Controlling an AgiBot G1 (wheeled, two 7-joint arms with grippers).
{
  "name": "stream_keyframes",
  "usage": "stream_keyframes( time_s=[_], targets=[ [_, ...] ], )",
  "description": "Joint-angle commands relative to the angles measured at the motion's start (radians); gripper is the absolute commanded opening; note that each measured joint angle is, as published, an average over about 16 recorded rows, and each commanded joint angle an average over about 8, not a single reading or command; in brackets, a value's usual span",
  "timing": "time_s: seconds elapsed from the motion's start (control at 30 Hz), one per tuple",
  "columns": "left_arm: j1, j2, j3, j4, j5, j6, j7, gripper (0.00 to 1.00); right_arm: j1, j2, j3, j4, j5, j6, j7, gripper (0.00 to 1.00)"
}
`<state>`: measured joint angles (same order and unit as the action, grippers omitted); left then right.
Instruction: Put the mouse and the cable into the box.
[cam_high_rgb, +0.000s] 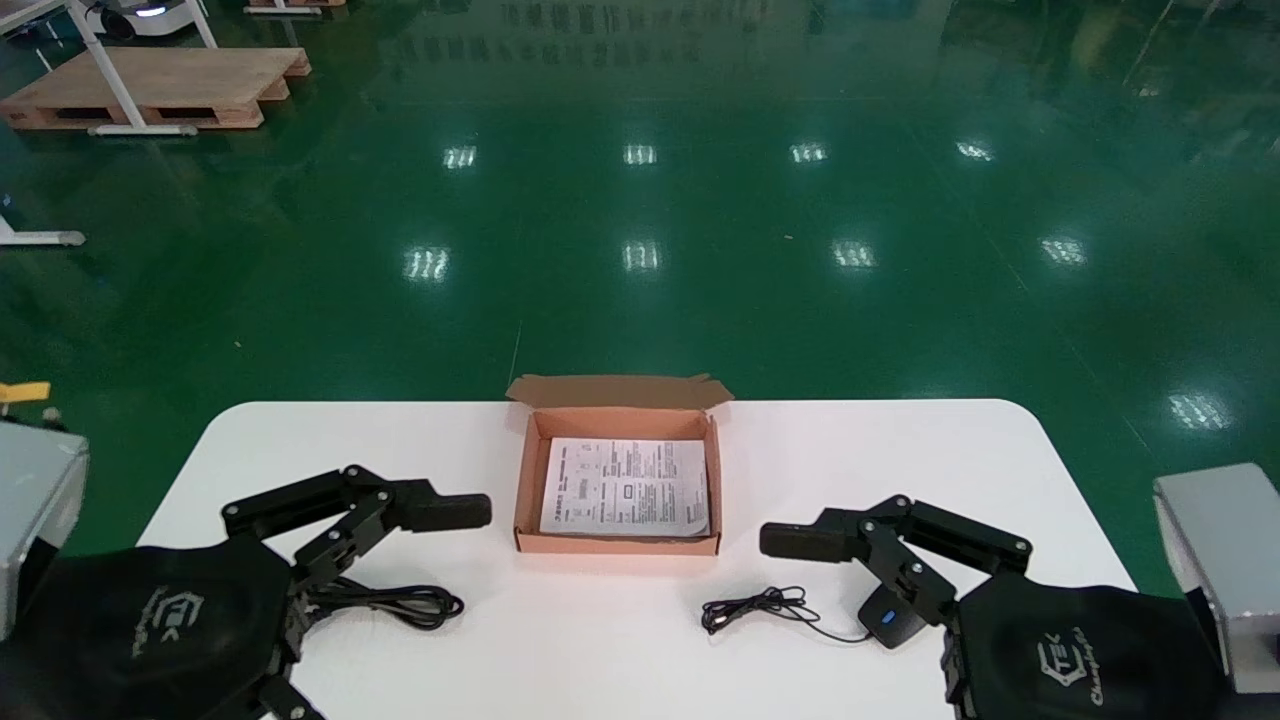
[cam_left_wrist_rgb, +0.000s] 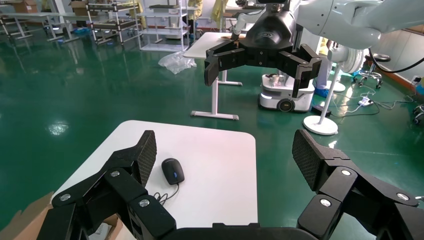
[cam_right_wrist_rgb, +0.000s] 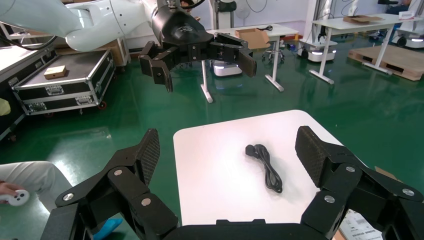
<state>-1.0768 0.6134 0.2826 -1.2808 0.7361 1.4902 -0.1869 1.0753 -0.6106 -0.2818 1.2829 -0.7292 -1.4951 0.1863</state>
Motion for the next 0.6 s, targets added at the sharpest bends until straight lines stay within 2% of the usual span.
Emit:
stream_keyframes(
  time_s=[0.03,0.6],
  targets=[
    [0.000,0.000,0.000,0.000,0.000,0.000,0.000,1.00,0.000,0.000,0.000,0.000,0.000,0.000,0.000,1.00],
    [0.000,0.000,0.000,0.000,0.000,0.000,0.000,1.00,0.000,0.000,0.000,0.000,0.000,0.000,0.000,1.00]
  ],
)
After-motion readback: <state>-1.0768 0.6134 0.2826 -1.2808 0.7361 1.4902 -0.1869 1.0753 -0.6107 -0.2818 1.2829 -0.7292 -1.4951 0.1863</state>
